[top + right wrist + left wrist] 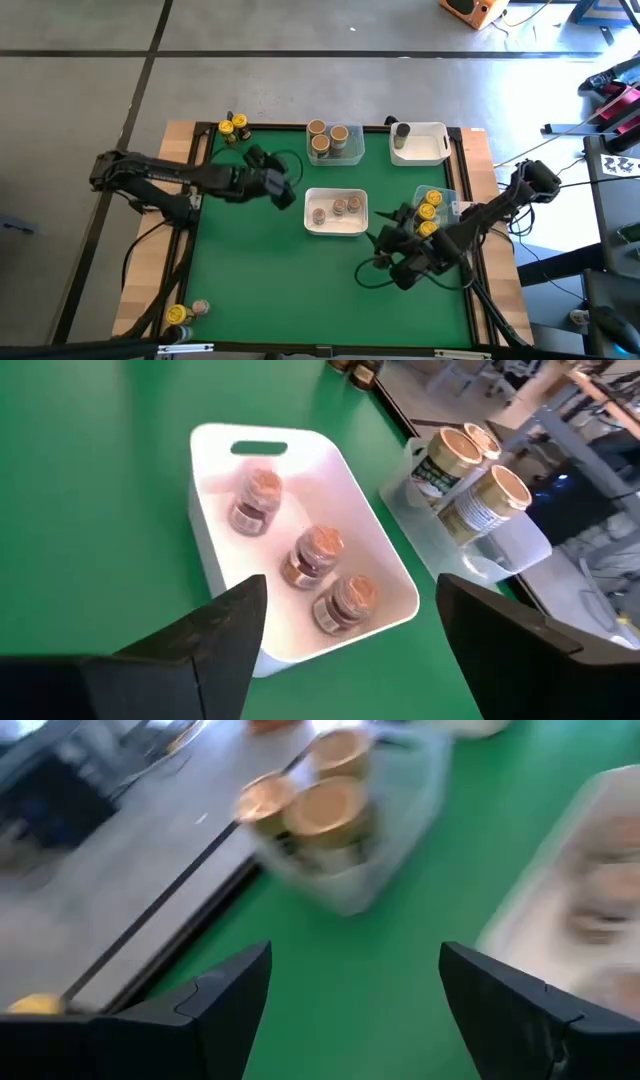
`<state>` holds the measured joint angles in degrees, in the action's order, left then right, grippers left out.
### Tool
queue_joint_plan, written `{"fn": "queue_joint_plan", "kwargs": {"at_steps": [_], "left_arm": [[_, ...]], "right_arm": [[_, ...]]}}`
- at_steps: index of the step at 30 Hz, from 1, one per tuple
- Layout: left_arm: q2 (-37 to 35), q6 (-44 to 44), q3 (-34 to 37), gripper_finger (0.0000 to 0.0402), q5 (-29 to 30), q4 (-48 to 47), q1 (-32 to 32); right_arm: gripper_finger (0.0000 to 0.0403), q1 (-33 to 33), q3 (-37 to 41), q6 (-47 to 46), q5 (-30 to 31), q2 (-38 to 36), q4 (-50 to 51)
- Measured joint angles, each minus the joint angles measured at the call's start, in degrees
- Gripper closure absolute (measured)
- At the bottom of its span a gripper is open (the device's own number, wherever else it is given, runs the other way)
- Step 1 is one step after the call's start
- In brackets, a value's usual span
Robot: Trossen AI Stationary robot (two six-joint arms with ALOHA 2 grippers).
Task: Sort spices by type
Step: Put the yellow seasoning can into the bottom transparent bin
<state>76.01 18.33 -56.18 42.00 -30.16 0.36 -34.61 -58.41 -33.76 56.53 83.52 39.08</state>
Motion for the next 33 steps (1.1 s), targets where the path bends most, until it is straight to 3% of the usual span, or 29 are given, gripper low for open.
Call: {"fn": "queue_joint_plan", "kwargs": {"at_steps": [9, 14, 18, 27, 33], "left_arm": [[0.03, 1.38, -5.60, 0.0114, -7.04, -13.69, 16.88], [1.03, -1.15, -8.65, 0.0114, -8.22, -16.76, 26.03], [3.43, -5.13, -10.78, 0.0114, -14.78, -17.63, 32.49], [13.04, -6.49, -20.62, 0.0114, -12.59, -27.40, 41.41], [18.28, -8.07, -22.23, 0.0114, -11.30, -29.35, 45.83]], "right_arm": [[0.0111, 2.13, 3.76, -0.11, -0.14, 7.93, -2.55], [0.0111, 2.90, 9.00, -0.68, -0.44, 9.91, -11.05], [0.0111, 2.90, 12.58, 1.08, -0.64, 10.28, -19.07], [0.0111, 2.88, 14.78, 4.26, -0.78, 10.27, -22.77], [0.0111, 2.88, 14.78, 4.20, -0.72, 10.27, -22.85]]}}
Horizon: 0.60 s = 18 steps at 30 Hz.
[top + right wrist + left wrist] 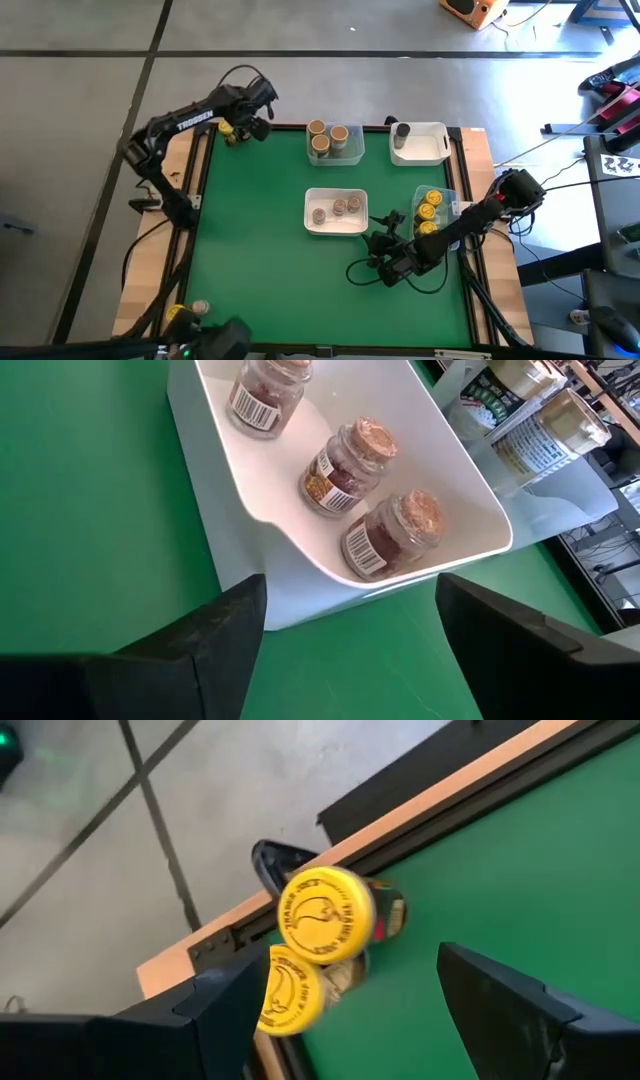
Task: Sort spices by type
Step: Put the yellow seasoning can into the bottom transparent bin
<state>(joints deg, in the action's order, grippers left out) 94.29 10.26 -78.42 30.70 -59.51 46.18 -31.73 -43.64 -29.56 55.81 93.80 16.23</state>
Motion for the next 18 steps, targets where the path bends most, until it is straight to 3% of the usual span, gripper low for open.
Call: {"fn": "queue_joint_plan", "kwargs": {"at_steps": [18], "left_arm": [[6.58, -11.16, -0.02, 0.0114, 0.66, 3.55, 3.92]], "right_arm": [[0.0111, 0.00, 0.00, -0.11, 0.04, 0.00, -0.31]]}}
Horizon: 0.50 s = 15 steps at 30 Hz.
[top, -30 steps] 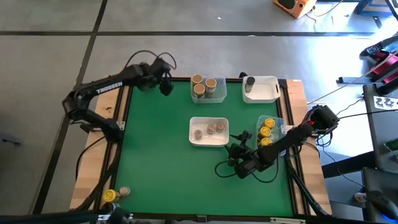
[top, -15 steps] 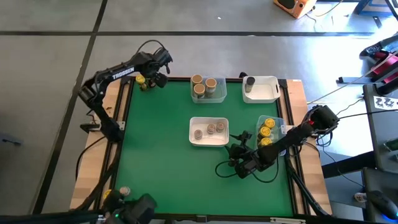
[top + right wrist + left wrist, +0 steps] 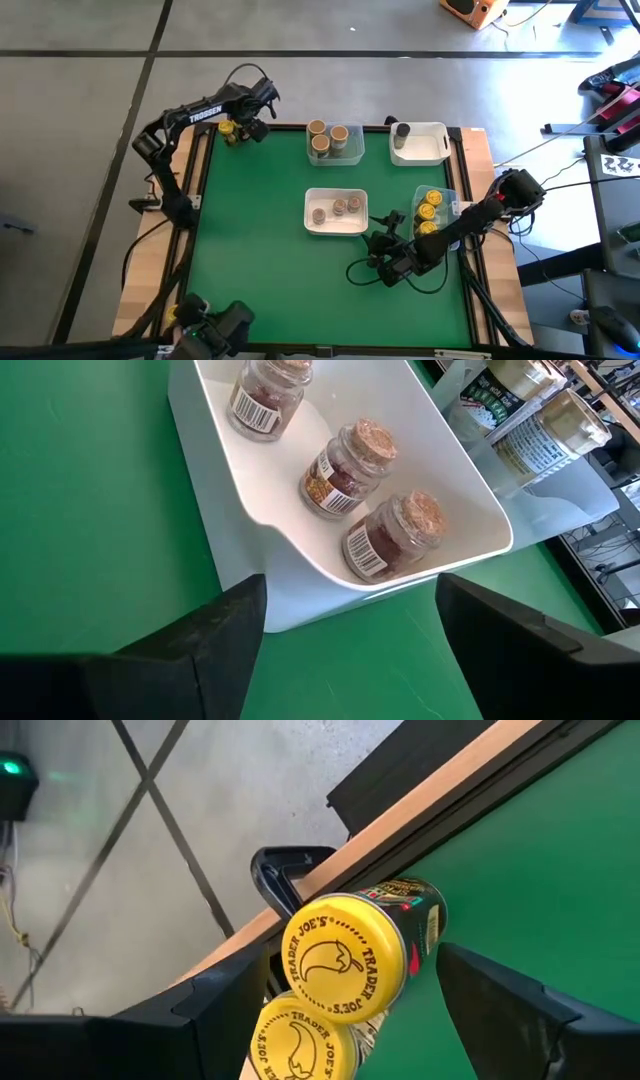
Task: Sort spices by type
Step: Put the yellow seasoning can into the bottom transparent bin
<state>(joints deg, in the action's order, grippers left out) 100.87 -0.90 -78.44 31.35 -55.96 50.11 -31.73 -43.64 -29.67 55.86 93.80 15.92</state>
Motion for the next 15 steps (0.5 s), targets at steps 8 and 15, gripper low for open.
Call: {"fn": "queue_joint_plan", "kwargs": {"at_steps": [8, 15], "left_arm": [[-0.06, -0.78, 1.59, 0.0114, -0.02, 2.68, 2.06], [-0.06, -2.05, 4.17, 0.0114, -1.43, 5.39, 3.52]], "right_arm": [[0.0111, 0.00, 0.00, 0.00, 0.00, 0.00, -0.65], [0.0111, 0.00, 0.00, 0.08, 0.00, 0.00, -1.47]]}}
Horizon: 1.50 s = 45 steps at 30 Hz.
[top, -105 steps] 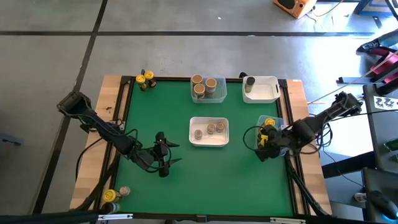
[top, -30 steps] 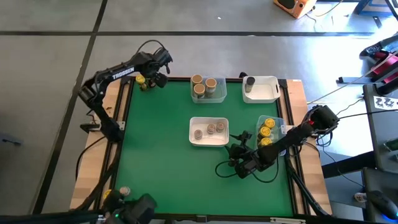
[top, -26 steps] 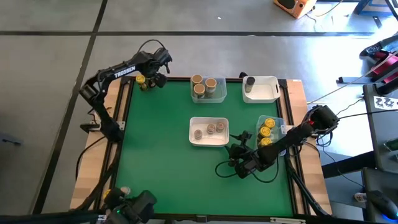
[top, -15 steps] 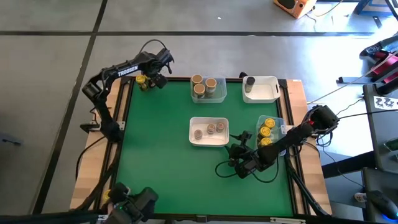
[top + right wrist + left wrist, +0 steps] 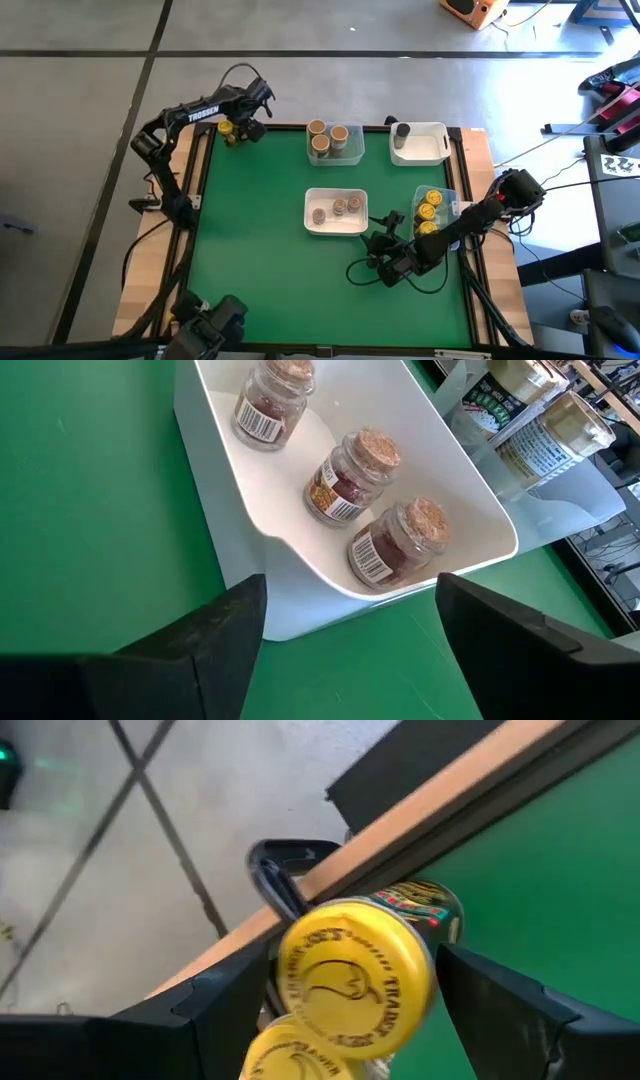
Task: Sort spices by type
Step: Put the yellow seasoning can into the bottom transparent bin
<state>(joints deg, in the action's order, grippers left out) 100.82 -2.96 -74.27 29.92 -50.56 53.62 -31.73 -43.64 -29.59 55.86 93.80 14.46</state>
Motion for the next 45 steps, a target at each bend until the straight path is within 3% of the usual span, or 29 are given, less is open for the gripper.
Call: {"fn": "queue_joint_plan", "kwargs": {"at_steps": [9, 13, 17, 21, 24, 33, 45], "left_arm": [[-0.06, -0.58, 2.77, 0.0114, -5.66, 1.95, 0.37], [-0.04, -0.56, 2.77, 0.0116, -10.92, 1.97, 0.37], [-0.04, -0.34, 2.77, 0.0143, -16.00, 1.97, 0.28], [-0.04, -0.13, 2.77, 0.0185, -16.26, 1.62, -0.52], [-0.04, -0.09, 2.77, 0.0191, -15.77, 1.53, -1.75], [-1.50, 1.61, 0.17, 0.0185, -15.71, -3.47, -9.98], [-10.15, 9.28, -1.60, 0.0183, -15.59, -7.83, -29.16]], "right_arm": [[0.0111, 0.00, 0.01, 0.09, 0.02, -0.02, -0.04], [0.0111, 0.00, 0.02, 0.09, 0.02, -0.02, -0.04], [0.0111, 0.00, 0.02, 0.09, 0.02, -0.02, -0.04], [0.0111, 0.00, 0.02, 0.11, 0.02, -0.02, -0.02], [0.0111, 0.00, 0.02, 0.25, 0.02, -0.02, 0.00], [0.0111, -0.11, 0.02, 1.51, -1.40, -0.02, -0.96], [0.0111, -0.12, -1.31, 2.10, -1.48, -0.04, -1.26]]}}
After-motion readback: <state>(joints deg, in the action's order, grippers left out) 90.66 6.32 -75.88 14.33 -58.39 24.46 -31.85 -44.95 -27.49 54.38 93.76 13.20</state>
